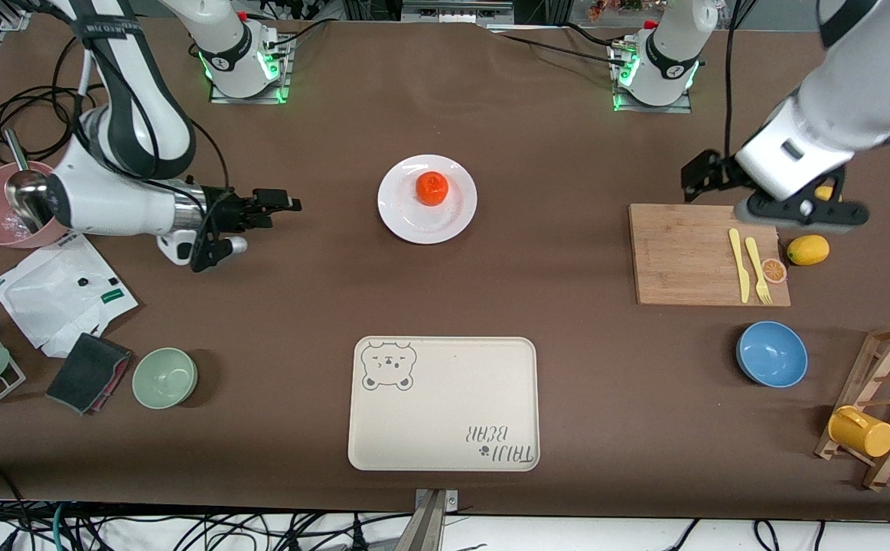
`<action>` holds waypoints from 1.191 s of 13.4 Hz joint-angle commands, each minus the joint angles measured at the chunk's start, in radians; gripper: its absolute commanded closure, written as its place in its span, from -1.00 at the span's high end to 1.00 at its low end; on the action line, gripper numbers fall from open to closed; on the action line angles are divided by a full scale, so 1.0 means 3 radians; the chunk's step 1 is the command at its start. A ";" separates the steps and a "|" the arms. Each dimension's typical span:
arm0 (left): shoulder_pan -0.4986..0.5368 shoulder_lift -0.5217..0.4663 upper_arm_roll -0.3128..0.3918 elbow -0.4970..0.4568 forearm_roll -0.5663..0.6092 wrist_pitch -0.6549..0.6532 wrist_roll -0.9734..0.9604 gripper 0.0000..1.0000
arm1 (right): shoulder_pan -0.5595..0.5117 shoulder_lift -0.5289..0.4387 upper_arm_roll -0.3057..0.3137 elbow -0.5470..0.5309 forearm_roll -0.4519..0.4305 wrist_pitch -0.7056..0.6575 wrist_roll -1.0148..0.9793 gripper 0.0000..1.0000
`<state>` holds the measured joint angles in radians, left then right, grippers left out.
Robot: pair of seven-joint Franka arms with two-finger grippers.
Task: Place orange and plate with both arms
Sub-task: 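Open the left gripper and raise it back toward its rest pose, then reach the right gripper to the white plate rim and grip it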
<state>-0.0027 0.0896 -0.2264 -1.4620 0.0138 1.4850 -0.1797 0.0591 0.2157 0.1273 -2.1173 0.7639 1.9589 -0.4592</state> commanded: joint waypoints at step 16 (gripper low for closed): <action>-0.0104 -0.0365 0.0611 -0.0649 -0.0143 0.0260 0.0665 1.00 | -0.0008 0.0539 0.0879 -0.0776 0.1998 0.1339 -0.1501 0.99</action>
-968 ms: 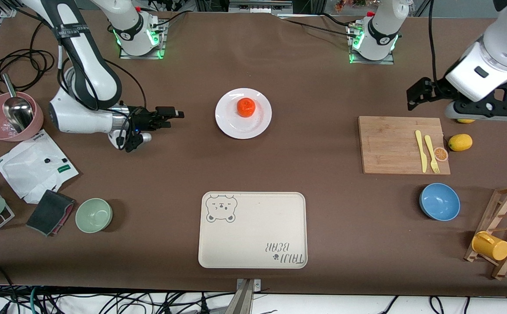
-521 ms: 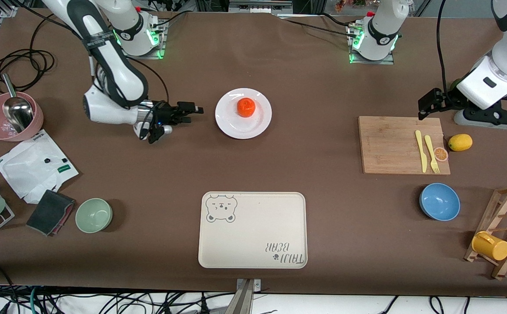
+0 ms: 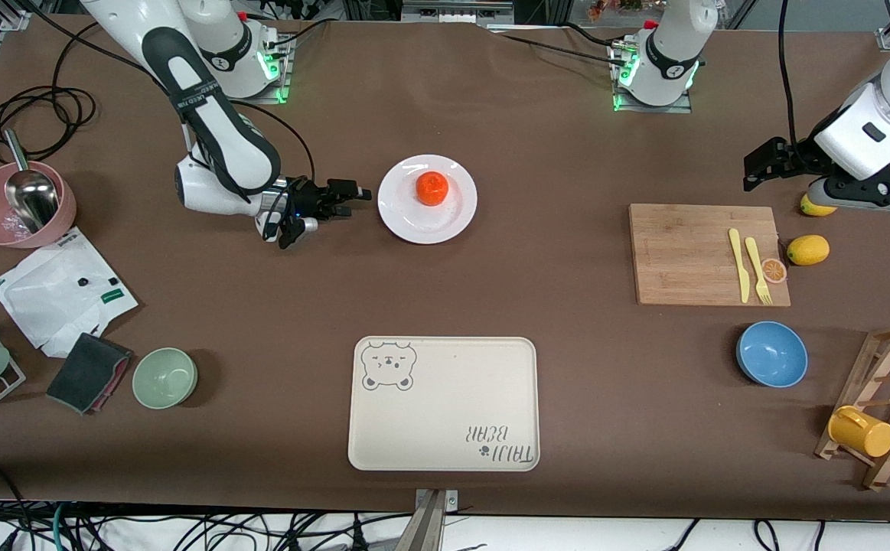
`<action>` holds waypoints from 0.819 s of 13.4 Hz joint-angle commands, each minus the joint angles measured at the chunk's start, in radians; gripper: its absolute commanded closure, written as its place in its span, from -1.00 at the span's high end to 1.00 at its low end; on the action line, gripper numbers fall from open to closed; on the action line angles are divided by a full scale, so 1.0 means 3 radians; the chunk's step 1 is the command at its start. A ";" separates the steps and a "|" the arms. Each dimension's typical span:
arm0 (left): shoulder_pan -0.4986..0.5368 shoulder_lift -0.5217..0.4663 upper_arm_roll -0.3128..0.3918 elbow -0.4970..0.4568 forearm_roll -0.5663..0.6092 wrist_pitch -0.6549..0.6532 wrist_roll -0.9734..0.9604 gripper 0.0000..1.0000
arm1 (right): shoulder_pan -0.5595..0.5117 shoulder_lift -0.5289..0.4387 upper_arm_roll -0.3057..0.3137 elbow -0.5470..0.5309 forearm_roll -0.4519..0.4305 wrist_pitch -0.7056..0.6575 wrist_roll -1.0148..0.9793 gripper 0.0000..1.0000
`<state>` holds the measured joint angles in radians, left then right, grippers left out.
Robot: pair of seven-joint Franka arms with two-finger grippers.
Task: Place orange and plate with both arms
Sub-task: 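Reach the right gripper to the white plate rim and grip it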
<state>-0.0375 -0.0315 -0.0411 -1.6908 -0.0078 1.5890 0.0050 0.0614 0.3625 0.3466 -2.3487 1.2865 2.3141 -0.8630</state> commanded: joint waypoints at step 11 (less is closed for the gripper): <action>0.0007 0.0039 -0.0006 0.0124 -0.0066 -0.0091 0.0045 1.00 | -0.0005 0.0239 0.0317 0.0001 0.0615 0.0401 -0.0411 0.73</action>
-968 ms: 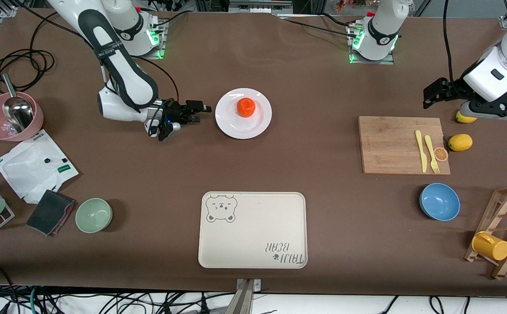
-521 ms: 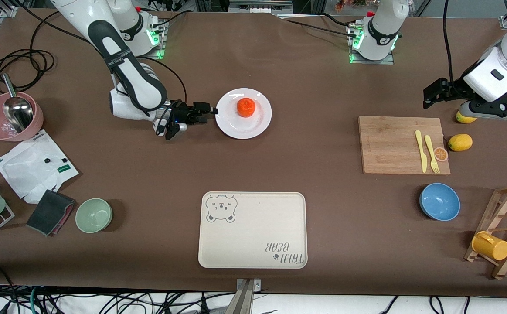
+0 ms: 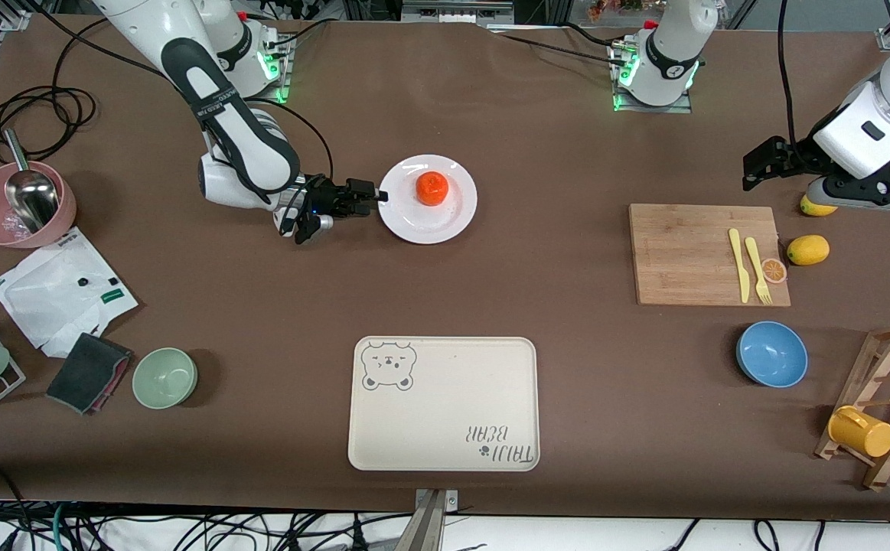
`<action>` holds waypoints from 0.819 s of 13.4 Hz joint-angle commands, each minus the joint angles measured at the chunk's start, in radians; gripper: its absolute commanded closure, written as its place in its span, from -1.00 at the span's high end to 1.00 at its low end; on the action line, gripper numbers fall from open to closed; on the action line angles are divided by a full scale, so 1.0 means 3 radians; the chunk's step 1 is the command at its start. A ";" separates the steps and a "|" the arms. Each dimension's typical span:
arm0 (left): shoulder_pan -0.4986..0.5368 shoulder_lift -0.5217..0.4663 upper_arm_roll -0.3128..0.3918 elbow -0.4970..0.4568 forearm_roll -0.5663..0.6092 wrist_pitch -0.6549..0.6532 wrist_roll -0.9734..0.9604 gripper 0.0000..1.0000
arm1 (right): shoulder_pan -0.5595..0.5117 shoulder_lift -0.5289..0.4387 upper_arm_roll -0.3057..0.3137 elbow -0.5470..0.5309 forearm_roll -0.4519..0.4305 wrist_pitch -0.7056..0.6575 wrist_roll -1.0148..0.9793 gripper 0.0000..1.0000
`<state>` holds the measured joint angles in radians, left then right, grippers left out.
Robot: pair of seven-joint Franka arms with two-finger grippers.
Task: Place orange and plate with both arms
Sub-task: 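Reach the right gripper to the white plate rim and grip it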
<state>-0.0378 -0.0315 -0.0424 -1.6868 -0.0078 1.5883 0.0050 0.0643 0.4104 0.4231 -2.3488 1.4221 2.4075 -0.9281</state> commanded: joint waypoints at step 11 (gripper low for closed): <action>-0.0002 0.0044 -0.0002 0.0141 -0.0066 -0.0135 0.0045 1.00 | 0.0031 0.0166 0.0108 0.0001 0.0423 0.0197 -0.0479 0.20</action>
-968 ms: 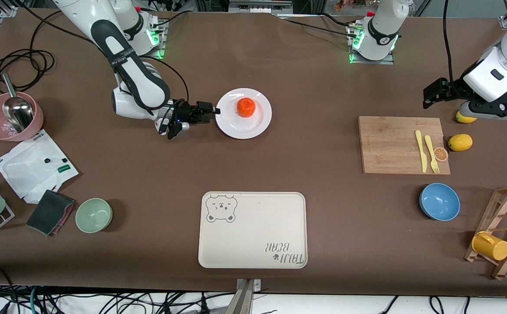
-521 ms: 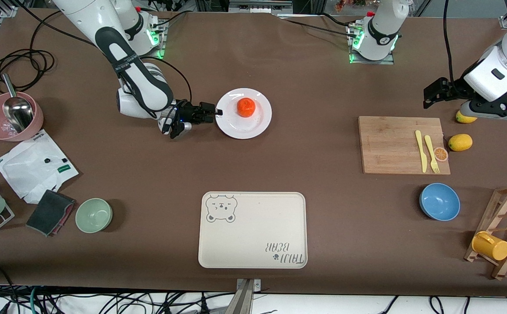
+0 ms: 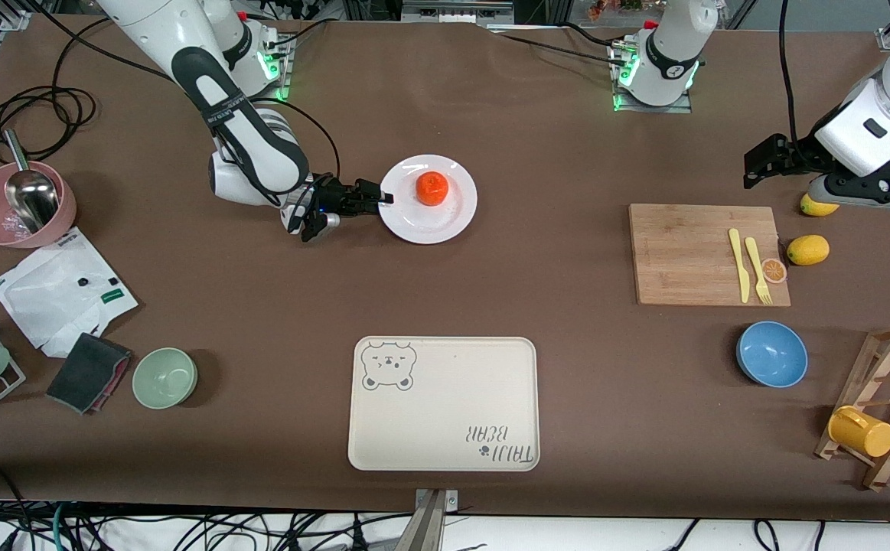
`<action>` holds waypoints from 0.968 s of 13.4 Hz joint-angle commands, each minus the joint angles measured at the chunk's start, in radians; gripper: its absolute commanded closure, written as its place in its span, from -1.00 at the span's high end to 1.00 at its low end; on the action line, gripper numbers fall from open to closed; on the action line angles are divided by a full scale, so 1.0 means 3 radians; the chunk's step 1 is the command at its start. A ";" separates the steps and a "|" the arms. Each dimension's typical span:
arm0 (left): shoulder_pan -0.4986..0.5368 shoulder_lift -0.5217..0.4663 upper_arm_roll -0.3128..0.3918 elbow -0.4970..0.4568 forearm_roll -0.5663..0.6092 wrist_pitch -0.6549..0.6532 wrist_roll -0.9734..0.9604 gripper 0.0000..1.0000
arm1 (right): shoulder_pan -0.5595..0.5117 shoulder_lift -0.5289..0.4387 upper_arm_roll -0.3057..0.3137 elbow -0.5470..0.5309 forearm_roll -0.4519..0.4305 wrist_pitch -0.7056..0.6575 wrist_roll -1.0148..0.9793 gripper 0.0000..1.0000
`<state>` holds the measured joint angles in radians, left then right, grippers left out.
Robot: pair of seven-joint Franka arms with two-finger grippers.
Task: Place orange and plate with both arms
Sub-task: 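Reach the right gripper to the white plate rim and grip it, then slide the plate with the right gripper onto the bear placemat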
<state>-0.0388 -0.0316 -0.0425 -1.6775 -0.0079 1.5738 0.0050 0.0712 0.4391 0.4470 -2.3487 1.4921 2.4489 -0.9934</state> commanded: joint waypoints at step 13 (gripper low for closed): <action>0.0012 0.0039 -0.0002 0.0110 -0.0066 -0.0092 0.0045 1.00 | 0.0028 0.0152 0.0029 0.0001 0.0257 0.0110 -0.0457 -0.33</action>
<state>-0.0388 -0.0315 -0.0425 -1.6765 -0.0079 1.5705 0.0050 0.0769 0.4720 0.4482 -2.3487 1.5422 2.4639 -1.0919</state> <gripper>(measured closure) 0.000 0.626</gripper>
